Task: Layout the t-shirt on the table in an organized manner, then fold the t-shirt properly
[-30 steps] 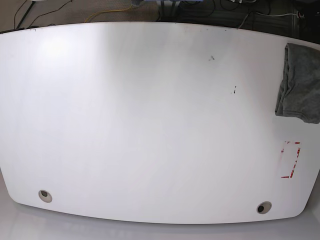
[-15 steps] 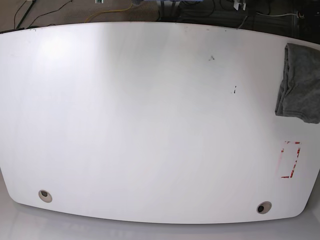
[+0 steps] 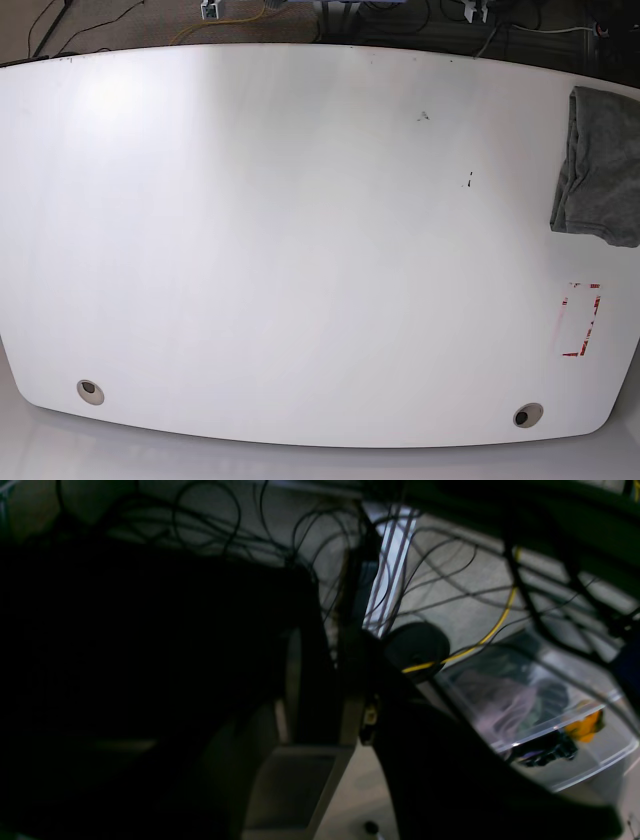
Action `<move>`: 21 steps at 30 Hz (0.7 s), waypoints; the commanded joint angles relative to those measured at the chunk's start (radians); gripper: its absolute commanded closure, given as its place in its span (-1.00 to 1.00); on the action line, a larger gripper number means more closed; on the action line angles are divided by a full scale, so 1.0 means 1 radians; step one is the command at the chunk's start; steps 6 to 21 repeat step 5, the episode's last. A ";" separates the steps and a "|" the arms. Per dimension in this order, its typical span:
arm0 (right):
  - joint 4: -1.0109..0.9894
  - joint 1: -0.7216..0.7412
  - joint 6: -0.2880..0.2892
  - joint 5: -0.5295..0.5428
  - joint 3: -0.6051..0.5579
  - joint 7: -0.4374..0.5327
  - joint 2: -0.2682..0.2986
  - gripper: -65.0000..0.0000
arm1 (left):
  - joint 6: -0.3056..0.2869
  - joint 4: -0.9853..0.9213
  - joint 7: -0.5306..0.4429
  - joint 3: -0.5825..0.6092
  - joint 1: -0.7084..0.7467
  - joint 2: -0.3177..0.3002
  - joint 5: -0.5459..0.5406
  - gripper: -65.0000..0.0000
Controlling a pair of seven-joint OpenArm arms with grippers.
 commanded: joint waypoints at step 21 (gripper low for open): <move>-0.001 0.002 0.007 -0.009 0.002 0.011 0.000 0.74 | 0.007 0.003 -0.013 -0.001 -0.007 0.019 0.002 0.68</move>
